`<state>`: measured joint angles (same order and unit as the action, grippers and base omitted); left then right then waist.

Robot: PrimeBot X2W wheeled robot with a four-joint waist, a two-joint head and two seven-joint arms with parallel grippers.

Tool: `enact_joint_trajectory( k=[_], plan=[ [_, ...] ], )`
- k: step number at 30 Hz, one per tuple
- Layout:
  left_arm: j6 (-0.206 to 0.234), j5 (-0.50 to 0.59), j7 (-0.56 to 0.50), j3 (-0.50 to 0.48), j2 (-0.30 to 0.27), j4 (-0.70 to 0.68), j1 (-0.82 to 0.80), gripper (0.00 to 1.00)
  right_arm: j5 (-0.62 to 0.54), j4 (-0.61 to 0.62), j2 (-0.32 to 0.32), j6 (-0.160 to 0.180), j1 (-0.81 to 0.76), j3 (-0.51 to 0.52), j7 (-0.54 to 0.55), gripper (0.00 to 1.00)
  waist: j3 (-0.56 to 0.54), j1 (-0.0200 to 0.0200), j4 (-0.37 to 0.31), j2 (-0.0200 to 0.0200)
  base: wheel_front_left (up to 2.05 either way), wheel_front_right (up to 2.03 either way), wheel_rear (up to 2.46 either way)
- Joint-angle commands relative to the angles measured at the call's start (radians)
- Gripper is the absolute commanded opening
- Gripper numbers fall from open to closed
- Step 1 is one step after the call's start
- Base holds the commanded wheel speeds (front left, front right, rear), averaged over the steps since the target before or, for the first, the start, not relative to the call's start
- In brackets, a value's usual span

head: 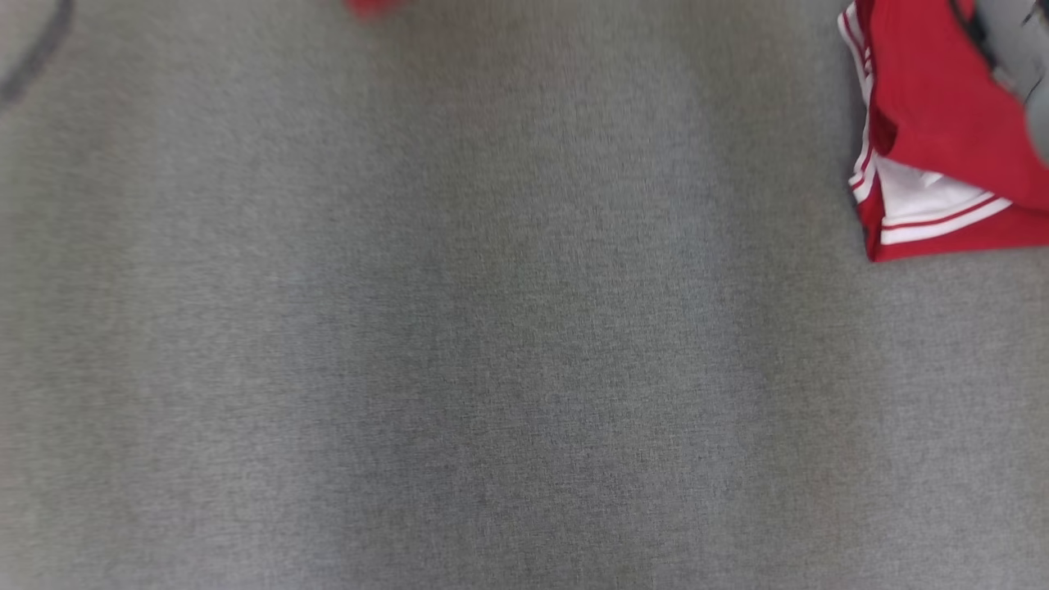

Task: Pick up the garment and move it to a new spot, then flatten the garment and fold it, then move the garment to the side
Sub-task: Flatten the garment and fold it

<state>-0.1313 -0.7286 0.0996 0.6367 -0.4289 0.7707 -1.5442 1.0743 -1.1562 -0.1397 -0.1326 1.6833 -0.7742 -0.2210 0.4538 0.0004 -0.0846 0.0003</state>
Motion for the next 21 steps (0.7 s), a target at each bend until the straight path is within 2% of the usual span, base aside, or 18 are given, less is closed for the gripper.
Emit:
enact_joint_trajectory(
  k=[1,5,7,14,21],
  plan=[
    [0.025,0.018,0.037,-0.014,-0.012,0.039,-0.054,0.00,-0.012,-0.040,-0.010,0.005,0.045,0.019,-0.026,0.00,0.056,-0.0004,-0.022,-0.0003,0.00,0.00,0.00],
    [0.067,0.027,0.126,-0.048,0.025,0.108,-0.143,0.00,-0.079,-0.062,-0.018,0.005,0.131,0.054,-0.045,0.00,0.117,-0.0004,-0.013,-0.0003,0.00,0.00,0.00],
    [0.055,0.015,0.146,-0.057,0.056,0.133,-0.130,0.00,-0.142,-0.019,-0.029,0.005,0.134,0.088,-0.045,0.00,0.159,-0.0004,-0.003,-0.0003,0.00,0.00,0.00],
    [0.014,0.027,0.168,-0.040,0.097,0.179,-0.046,0.00,-0.310,0.073,0.002,0.003,0.011,0.155,-0.043,0.00,0.240,-0.0004,0.019,-0.0003,0.00,0.00,0.00],
    [0.003,0.022,0.167,-0.132,0.095,0.074,0.057,0.00,-0.334,0.172,0.014,0.003,-0.109,0.211,-0.043,0.00,0.241,-0.0004,0.032,-0.0003,0.00,0.00,0.00]
  ],
)
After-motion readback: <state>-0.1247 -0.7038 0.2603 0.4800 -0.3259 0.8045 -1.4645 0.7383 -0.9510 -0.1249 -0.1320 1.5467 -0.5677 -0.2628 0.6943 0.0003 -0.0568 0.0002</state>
